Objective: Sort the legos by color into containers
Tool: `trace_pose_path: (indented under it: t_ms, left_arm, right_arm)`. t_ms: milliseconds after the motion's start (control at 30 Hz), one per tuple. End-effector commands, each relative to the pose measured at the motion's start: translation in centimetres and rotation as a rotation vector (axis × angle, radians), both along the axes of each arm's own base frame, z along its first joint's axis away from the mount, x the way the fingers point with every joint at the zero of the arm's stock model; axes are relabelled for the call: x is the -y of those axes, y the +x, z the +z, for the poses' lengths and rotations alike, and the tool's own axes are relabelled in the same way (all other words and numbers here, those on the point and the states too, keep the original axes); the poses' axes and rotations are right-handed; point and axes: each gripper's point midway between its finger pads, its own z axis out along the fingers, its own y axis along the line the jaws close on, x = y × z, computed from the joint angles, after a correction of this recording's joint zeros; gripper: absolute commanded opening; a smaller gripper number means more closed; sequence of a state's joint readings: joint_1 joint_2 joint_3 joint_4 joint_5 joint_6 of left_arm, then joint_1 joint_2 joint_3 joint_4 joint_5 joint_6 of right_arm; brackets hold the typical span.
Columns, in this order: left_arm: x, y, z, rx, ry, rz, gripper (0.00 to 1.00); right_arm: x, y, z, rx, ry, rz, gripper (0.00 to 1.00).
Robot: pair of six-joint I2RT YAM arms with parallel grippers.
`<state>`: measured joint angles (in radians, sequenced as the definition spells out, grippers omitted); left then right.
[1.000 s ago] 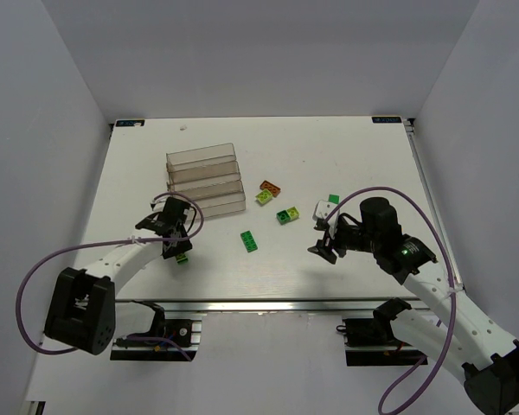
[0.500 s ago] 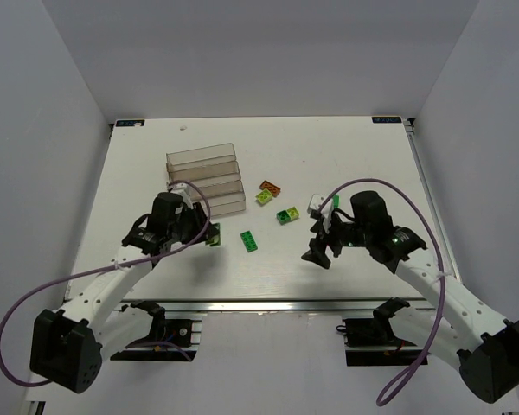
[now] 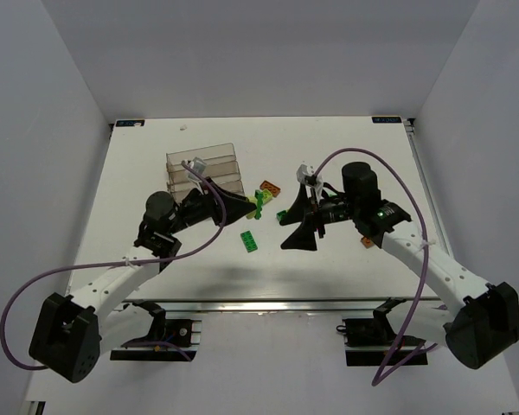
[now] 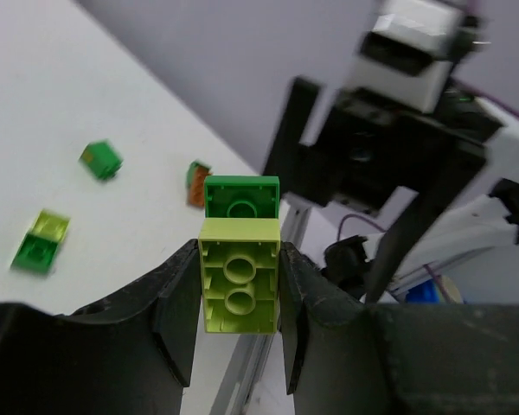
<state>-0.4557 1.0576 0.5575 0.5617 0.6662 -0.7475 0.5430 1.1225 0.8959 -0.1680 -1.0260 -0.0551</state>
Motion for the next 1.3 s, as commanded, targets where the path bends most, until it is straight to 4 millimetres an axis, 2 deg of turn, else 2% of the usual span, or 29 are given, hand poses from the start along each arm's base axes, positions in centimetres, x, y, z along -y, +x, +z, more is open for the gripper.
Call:
trace_pose_path:
  t_ms: [0,33,100,133,233,300,633,733,1033,1267]
  left_arm:
    - [0.5,-2.4,4.9,0.200,-0.137,-0.126,0.00]
    - [0.7,-2.3,4.8,0.194,-0.144,-0.135,0.00]
    - [0.7,-2.6,6.1,0.213,-0.207,-0.154,0.00]
    - [0.7,-2.8,6.0,0.205,-0.225,-0.162,0.00]
    - [0.6,-3.6,6.4,0.202,-0.297,-0.209,0.00]
    - [0.4,-4.0,6.0,0.190,-0.315,-0.216,0.00]
    - [0.6,-2.9,4.8,0.139,-0.319,-0.184,0.00]
    - [0.7,-2.5,4.5,0.135,-0.304,-0.164,0.00]
    - [1.5,-0.4,1.8,0.077,-0.175,-0.076,0.00]
    - [1.7,-0.3,1.5,0.071,-0.161,-0.077,0.00]
  right_arm:
    - [-1.0,-0.1,4.2,-0.044,0.113,0.056,0.89]
    - [-1.3,0.2,4.8,-0.020,0.142,0.065,0.89]
    - [-1.4,-0.1,5.1,-0.018,0.168,0.084,0.89]
    - [-1.5,-0.1,5.9,0.038,0.201,0.097,0.89]
    - [-1.5,0.2,6.2,0.070,0.224,0.075,0.89]
    - [-1.6,0.4,5.9,0.058,0.219,0.066,0.89]
    - [-2.7,2.3,3.5,-0.010,0.185,-0.021,0.84]
    - [-2.9,2.7,3.4,-0.027,0.184,-0.038,0.84]
    - [-3.9,2.4,3.8,-0.048,0.184,-0.039,0.81]
    - [-4.7,2.5,3.4,-0.067,0.164,-0.064,0.77]
